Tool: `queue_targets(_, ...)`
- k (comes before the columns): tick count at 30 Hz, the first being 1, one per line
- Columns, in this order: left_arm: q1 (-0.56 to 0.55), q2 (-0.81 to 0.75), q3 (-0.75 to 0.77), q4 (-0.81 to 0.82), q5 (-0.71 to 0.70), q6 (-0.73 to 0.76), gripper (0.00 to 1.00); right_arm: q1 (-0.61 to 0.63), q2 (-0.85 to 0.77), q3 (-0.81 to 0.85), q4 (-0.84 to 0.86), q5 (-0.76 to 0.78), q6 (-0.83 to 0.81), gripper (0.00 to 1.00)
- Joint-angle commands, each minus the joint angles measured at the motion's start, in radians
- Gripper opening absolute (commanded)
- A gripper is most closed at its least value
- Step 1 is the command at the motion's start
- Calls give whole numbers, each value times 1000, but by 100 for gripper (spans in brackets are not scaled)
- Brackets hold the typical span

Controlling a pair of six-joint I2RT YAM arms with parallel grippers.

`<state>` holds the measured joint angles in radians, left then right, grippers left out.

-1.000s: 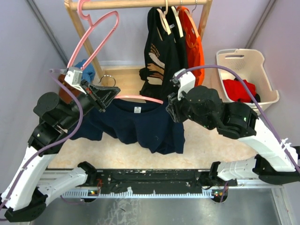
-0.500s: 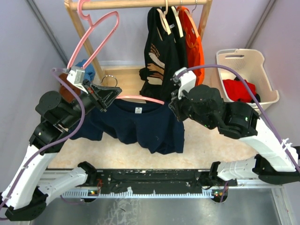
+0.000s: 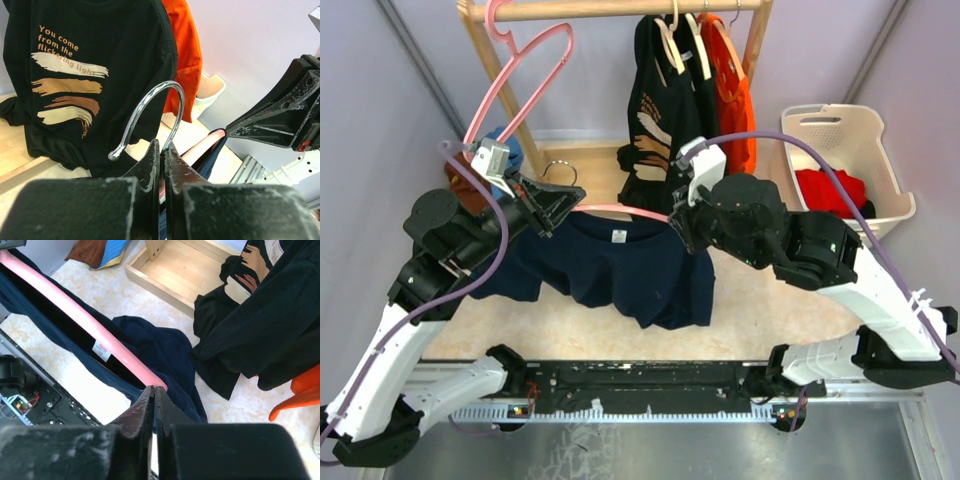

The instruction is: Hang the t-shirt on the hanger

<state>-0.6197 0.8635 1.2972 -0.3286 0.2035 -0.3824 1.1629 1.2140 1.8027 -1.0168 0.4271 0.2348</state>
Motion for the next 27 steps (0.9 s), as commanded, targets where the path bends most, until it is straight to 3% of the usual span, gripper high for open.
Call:
queue_targets(1, 1, -12, 40, 80, 21, -16, 0, 4, -12, 42, 27, 10, -18, 16)
queue_targets(3, 2, -12, 42, 75, 21, -13, 0, 4, -30, 30, 15, 31, -9, 46)
queue_targets(4, 2, -12, 44, 74, 21, -14, 0, 4, -40, 21, 9, 41, -4, 53)
queue_targets(6, 2, -13, 43, 73, 22, -14, 0, 3, -62, -3, 1, 51, 5, 57)
queue_targets(19, 2, 2, 66, 68, 32, -13, 0, 4, -104, -110, -4, 50, 16, 47)
queue_targets(25, 1, 5, 74, 63, 35, -11, 0, 4, -88, -102, 14, 47, 4, 28)
queue_targets(27, 2, 6, 76, 60, 37, -9, 0, 4, -87, -93, 17, 48, 0, 27)
